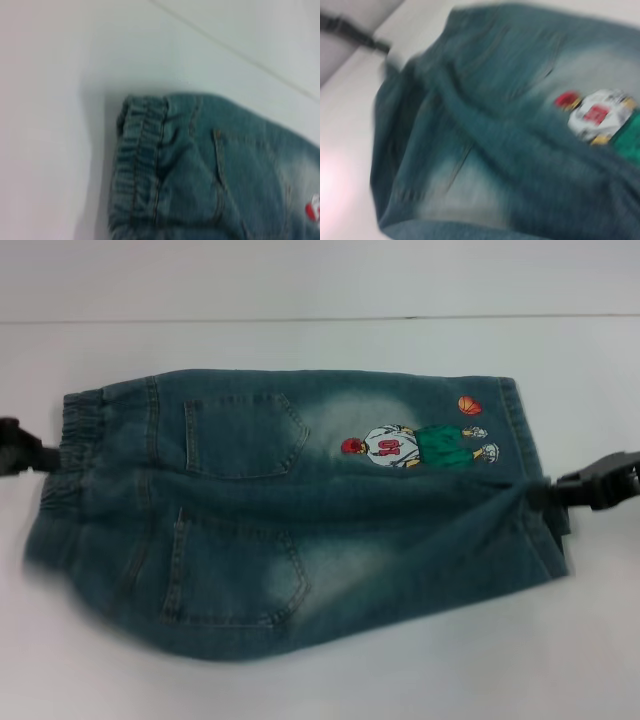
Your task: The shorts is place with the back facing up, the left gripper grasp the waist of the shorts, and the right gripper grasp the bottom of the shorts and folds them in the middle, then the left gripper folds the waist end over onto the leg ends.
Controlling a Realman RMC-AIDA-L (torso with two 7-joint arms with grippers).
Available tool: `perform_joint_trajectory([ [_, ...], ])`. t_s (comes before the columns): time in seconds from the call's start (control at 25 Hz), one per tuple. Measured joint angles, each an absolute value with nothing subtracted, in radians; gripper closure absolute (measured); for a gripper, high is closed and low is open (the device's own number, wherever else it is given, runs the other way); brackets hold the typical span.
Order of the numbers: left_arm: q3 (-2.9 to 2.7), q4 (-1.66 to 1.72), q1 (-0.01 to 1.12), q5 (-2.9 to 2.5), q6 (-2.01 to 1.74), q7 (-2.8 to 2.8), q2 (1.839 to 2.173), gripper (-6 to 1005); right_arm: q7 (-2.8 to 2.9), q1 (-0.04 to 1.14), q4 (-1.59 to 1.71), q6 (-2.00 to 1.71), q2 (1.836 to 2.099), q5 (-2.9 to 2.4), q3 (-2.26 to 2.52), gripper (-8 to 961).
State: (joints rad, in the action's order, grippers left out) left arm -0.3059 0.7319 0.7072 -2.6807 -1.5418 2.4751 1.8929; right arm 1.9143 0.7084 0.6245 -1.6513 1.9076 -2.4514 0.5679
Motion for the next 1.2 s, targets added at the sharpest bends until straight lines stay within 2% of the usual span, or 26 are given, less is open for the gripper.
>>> perform_joint_trajectory([
  [0.4, -0.304, 0.726, 0.644, -2.513, -1.469, 2.467, 1.902, 937, 1.867, 0.663, 0.520, -1.472, 1.902, -2.321, 0.556, 945],
  [0.68, -0.328, 0.771, 0.622, -2.551, -1.644, 2.449, 1.864, 880, 1.863, 0.666, 0.518, -1.478, 1.912, -2.322, 0.576, 945],
  [0.96, -0.429, 0.776, 0.646, -2.689, -1.674, 2.533, 1.868, 823, 1.862, 0.684, 0.519, -1.465, 1.925, -2.321, 0.609, 944],
  [1.2, -0.510, 0.773, 0.654, -2.701, -1.672, 2.561, 1.878, 587, 1.862, 0.694, 0.519, -1.463, 1.929, -2.320, 0.633, 944],
])
